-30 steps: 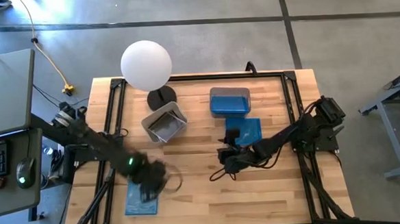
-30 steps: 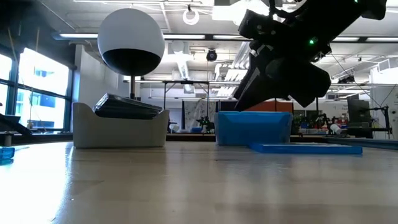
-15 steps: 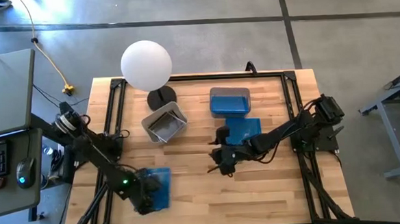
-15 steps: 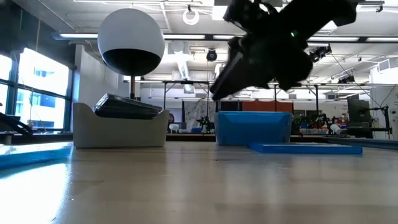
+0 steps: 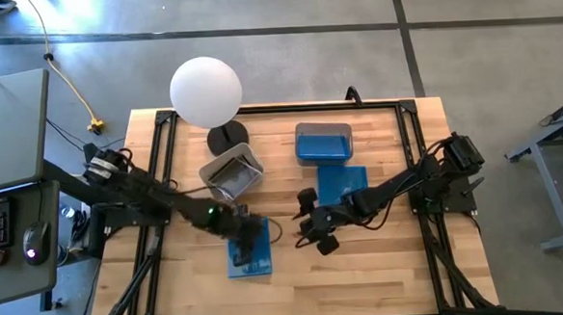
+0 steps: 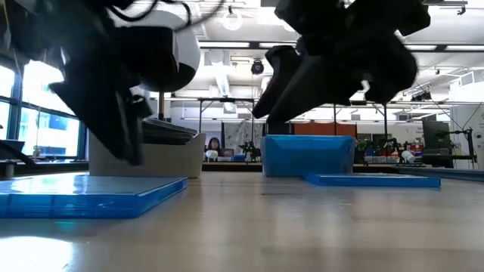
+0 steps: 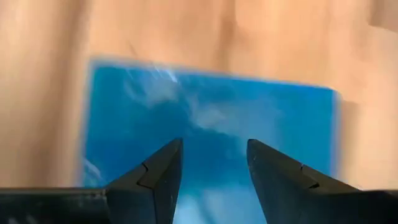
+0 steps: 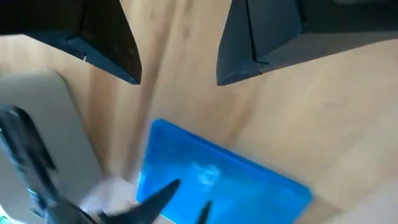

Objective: Pick & place jewel cases by type
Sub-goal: Put the left blue CD case into the black bin

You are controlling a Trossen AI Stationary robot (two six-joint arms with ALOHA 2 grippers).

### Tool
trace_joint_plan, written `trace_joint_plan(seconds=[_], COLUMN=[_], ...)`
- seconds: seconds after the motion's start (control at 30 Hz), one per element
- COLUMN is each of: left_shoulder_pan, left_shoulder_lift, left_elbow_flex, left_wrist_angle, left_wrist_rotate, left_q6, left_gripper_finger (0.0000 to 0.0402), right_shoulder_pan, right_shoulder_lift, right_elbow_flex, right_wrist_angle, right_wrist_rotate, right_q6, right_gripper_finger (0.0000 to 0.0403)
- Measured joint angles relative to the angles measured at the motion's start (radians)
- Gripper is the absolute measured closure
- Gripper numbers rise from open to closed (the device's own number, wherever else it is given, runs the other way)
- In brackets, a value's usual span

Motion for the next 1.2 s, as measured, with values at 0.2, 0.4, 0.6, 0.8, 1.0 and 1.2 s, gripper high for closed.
trace_joint_plan(seconds=[0.2, 0.4, 0.6, 0.8, 1.0, 1.2], left_shoulder_pan=[0.085, 0.077, -0.063, -0.241, -0.316, -0.317], left_shoulder_lift=[0.000, 0.000, -0.002, -0.002, -0.002, -0.002], left_elbow_flex=[0.044, 0.082, 0.083, 0.081, 0.048, -0.029], left_wrist_angle=[-0.158, -0.274, -0.421, -0.570, -0.431, -0.241], left_wrist_rotate=[0.363, 0.396, 0.178, -0.057, -0.215, -0.310], left_q6=[-0.130, -0.277, -0.466, -0.920, -1.186, -1.200], left_gripper_finger=[0.0225, 0.0225, 0.0224, 0.0224, 0.0224, 0.0224], right_shoulder_pan=[0.000, 0.000, 0.020, 0.045, 0.062, 0.065], right_shoulder_lift=[0.000, 0.000, 0.000, 0.000, 0.000, 0.043], right_elbow_flex=[0.000, 0.000, 0.000, 0.000, 0.000, 0.000], right_wrist_angle=[0.056, 0.093, 0.064, 0.049, 0.050, 0.094], right_wrist_rotate=[-0.042, -0.045, -0.046, -0.025, -0.029, -0.031], right_q6=[-0.152, -0.164, -0.099, -0.085, -0.165, -0.186], right_gripper_finger=[0.0199, 0.0199, 0.0199, 0.0199, 0.0199, 0.0199])
